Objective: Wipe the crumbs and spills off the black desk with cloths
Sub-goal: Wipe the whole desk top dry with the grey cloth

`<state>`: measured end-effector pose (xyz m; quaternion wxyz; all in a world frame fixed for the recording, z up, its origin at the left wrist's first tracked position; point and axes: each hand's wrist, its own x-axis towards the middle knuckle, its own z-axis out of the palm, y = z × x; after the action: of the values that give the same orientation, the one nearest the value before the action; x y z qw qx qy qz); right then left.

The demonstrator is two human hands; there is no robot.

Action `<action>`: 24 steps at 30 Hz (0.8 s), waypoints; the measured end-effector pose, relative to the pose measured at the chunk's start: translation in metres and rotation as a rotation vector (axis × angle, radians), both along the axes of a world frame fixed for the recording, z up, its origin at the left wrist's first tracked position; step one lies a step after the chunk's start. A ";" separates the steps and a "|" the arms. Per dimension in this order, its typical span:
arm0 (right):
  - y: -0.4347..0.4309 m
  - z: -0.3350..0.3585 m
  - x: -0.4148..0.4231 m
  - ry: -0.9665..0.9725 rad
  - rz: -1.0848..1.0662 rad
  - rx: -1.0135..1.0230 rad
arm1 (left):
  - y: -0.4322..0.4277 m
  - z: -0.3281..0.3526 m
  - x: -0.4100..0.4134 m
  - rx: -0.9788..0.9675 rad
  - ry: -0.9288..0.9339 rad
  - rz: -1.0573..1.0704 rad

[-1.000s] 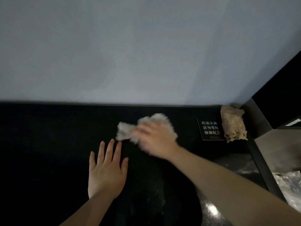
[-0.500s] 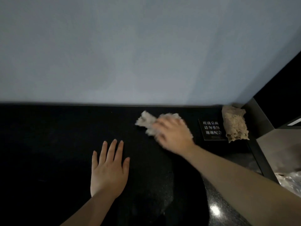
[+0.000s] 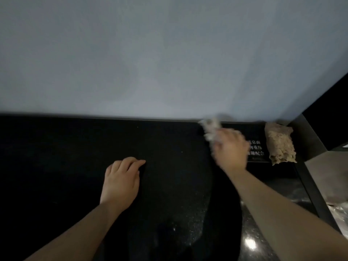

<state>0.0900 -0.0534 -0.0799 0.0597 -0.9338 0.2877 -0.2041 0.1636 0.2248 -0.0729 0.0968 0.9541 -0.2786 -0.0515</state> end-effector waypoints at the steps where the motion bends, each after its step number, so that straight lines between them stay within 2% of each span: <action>1: -0.008 -0.001 0.000 0.001 -0.212 0.150 | 0.009 0.000 0.008 0.008 -0.019 0.007; 2: -0.005 0.000 0.004 0.016 -0.333 0.250 | 0.019 0.001 0.016 0.001 -0.040 0.055; 3: 0.009 0.001 0.011 0.044 -0.382 0.264 | 0.028 0.001 0.024 -0.009 -0.051 0.135; 4: 0.031 0.005 0.020 0.059 -0.354 0.253 | 0.037 0.001 0.031 0.004 -0.029 0.207; 6: 0.087 0.003 0.033 0.011 -0.080 0.094 | 0.048 -0.003 0.042 0.066 0.019 0.254; 9: 0.151 -0.004 0.031 0.059 0.566 0.026 | 0.056 -0.002 0.052 0.102 0.021 0.169; 10: 0.147 -0.001 0.034 0.103 0.698 -0.004 | 0.059 -0.001 0.053 0.114 0.023 0.139; 11: 0.133 -0.002 0.040 0.111 0.704 -0.101 | 0.062 0.000 0.054 0.125 0.025 0.115; 12: 0.115 -0.002 0.047 0.094 0.579 -0.153 | 0.065 0.000 0.055 0.139 0.022 0.095; 13: 0.093 -0.001 0.054 0.038 0.345 -0.139 | 0.067 0.001 0.055 0.153 0.013 0.078; 15: 0.062 0.005 0.065 0.012 -0.175 0.133 | 0.069 0.001 0.058 0.170 -0.002 0.055; 16: 0.064 0.007 0.073 0.021 -0.341 0.271 | 0.070 0.001 0.059 0.171 0.000 0.048; 17: 0.078 0.007 0.085 0.051 -0.423 0.280 | 0.070 0.000 0.060 0.171 0.003 0.042; 18: 0.101 0.009 0.097 0.089 -0.372 0.232 | 0.070 -0.001 0.059 0.159 0.007 0.036; 19: 0.130 0.012 0.107 0.092 -0.212 0.171 | 0.070 -0.002 0.060 0.148 0.011 0.031; 21: 0.185 0.006 0.118 0.070 0.290 0.142 | 0.071 -0.003 0.062 0.159 0.017 0.031; 22: 0.202 0.004 0.117 0.128 0.528 0.158 | 0.071 -0.003 0.062 0.168 0.018 0.034; 23: 0.203 0.006 0.115 0.166 0.680 0.139 | 0.071 -0.002 0.062 0.170 0.017 0.035; 24: 0.192 0.008 0.113 0.138 0.708 0.105 | 0.071 -0.002 0.062 0.166 0.018 0.036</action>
<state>0.2034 0.1385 -0.0723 0.1552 -0.9828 -0.0398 -0.0923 0.2253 0.2957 -0.0746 0.0211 0.9632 -0.2552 -0.0812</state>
